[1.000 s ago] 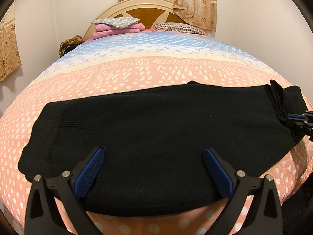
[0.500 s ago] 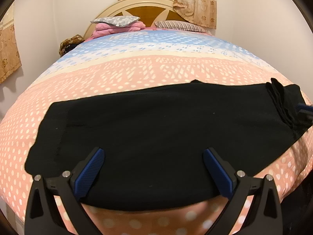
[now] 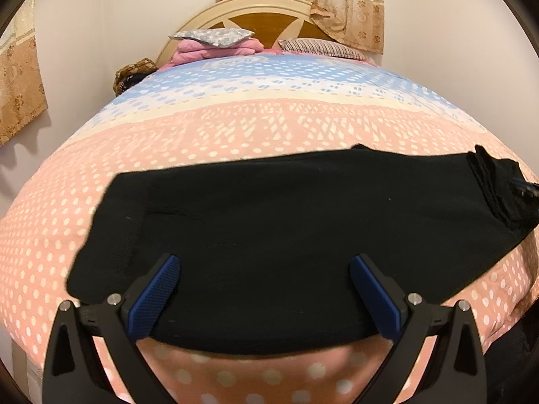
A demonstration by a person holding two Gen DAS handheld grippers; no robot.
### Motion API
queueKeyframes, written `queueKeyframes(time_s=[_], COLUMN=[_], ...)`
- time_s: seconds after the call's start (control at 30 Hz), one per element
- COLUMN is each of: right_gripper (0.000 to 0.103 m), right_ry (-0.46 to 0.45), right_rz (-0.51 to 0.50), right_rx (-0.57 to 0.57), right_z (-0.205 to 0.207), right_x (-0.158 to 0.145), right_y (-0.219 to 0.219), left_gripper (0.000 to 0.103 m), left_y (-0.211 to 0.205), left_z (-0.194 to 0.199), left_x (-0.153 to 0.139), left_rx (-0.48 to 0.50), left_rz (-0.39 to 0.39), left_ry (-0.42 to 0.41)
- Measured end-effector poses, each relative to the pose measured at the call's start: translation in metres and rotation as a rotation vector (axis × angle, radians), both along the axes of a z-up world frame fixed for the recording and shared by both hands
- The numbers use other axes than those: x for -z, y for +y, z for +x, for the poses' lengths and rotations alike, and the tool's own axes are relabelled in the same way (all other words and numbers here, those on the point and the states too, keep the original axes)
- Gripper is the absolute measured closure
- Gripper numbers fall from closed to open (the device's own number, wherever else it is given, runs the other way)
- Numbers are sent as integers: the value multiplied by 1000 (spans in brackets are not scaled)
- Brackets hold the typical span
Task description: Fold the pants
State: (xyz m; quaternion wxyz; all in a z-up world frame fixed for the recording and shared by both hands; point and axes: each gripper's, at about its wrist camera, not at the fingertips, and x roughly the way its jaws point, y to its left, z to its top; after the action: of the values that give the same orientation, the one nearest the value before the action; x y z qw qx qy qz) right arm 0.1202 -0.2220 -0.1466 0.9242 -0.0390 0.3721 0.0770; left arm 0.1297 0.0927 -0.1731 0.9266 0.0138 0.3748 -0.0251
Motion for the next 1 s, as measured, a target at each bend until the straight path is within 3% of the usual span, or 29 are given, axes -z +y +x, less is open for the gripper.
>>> queueKeyframes(time_s=[0.07, 0.13, 0.23, 0.33, 0.47, 0.63, 0.67, 0.7, 0.73, 0.77, 1.0], right_gripper=[56, 55, 55, 55, 55, 56, 57, 65, 83, 87, 91], right_ry=[16, -4, -13, -55, 10, 86, 72, 59, 57, 56, 34], right_rz=[-51, -110, 36, 82, 168, 14, -14, -28, -41, -50, -35], right_rx=[-74, -74, -56, -67, -104, -40, -34, -27, -27, -31, -135], right_z=[-6, -11, -7, 0, 19, 37, 35, 32, 32, 32, 16], right_x=[0, -2, -9, -18, -20, -2, 0, 0, -1, -1, -12], right_y=[16, 24, 13, 20, 42, 74, 77, 76, 77, 78, 90], left_gripper=[0, 0, 0, 0, 0, 0, 0, 0, 0, 0, 0], left_y=[10, 26, 52, 74, 97, 100, 97, 95, 93, 92, 94], left_z=[1, 2, 2, 3, 5, 3, 2, 2, 3, 3, 4], left_x=[-4, -9, -13, -13, -1, 13, 15, 16, 16, 16, 18], left_rx=[-23, -62, -126, -178, -244, -256, -249, -243, -235, -229, -218], left_rz=[6, 6, -9, -24, -74, -95, -94, -93, -95, -99, -118], left_ry=[-9, -19, -32, -32, -4, 17, 18, 17, 17, 17, 21])
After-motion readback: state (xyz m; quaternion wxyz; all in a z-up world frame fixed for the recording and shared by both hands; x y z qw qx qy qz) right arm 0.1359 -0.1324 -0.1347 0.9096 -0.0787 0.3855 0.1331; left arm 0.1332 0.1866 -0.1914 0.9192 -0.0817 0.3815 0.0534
